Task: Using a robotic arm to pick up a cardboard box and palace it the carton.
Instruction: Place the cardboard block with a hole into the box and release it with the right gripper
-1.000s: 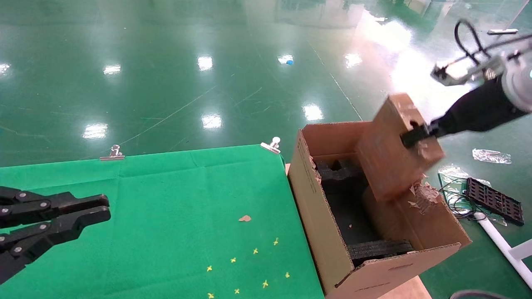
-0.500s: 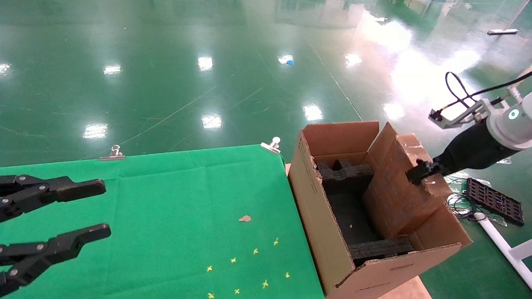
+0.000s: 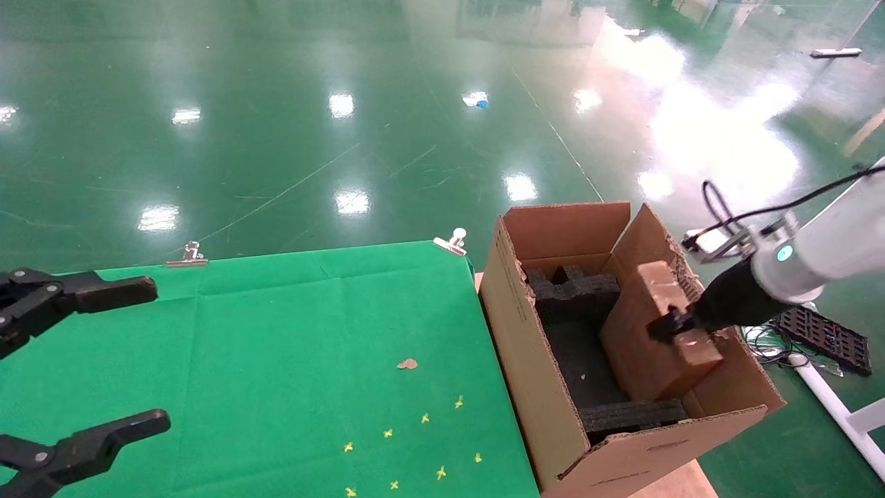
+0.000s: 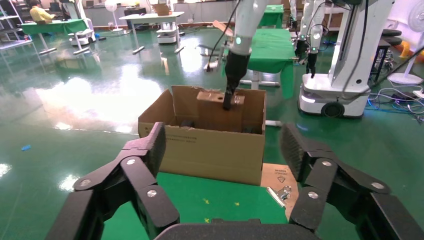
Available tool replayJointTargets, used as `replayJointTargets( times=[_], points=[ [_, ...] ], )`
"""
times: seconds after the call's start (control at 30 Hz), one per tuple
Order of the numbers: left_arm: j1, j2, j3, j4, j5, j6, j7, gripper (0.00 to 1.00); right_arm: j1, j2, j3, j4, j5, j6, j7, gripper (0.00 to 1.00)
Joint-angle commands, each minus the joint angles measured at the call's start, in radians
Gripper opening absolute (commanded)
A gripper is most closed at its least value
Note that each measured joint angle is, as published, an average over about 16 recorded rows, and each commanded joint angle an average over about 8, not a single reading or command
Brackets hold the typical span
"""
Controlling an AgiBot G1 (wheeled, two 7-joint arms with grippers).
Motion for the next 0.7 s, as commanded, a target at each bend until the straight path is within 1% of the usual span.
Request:
replayJointTargets(
  times=[0.03, 0.3, 0.43, 0.57, 0.7],
  points=[
    [0.0, 0.0, 0.0, 0.0, 0.0, 0.0, 0.0, 1.0, -0.037, -0.007, 0.007, -0.005, 0.011, 0.024, 0.005, 0.0],
    [0.0, 0.0, 0.001, 0.0, 0.0, 0.0, 0.0, 1.0, -0.139, -0.031, 0.035, -0.012, 0.051, 0.13, -0.008, 0.0],
    [0.0, 0.0, 0.001, 0.0, -0.001, 0.0, 0.0, 1.0, -0.166, -0.035, 0.045, -0.012, 0.066, 0.162, -0.022, 0.5],
    [0.0, 0.0, 0.001, 0.0, -0.001, 0.0, 0.001, 1.0, -0.165, -0.033, 0.05, -0.014, 0.072, 0.167, -0.037, 1.0],
    [0.0, -0.001, 0.001, 0.0, -0.001, -0.001, 0.001, 1.0, -0.152, -0.033, 0.046, -0.02, 0.066, 0.154, -0.042, 1.0]
  ],
)
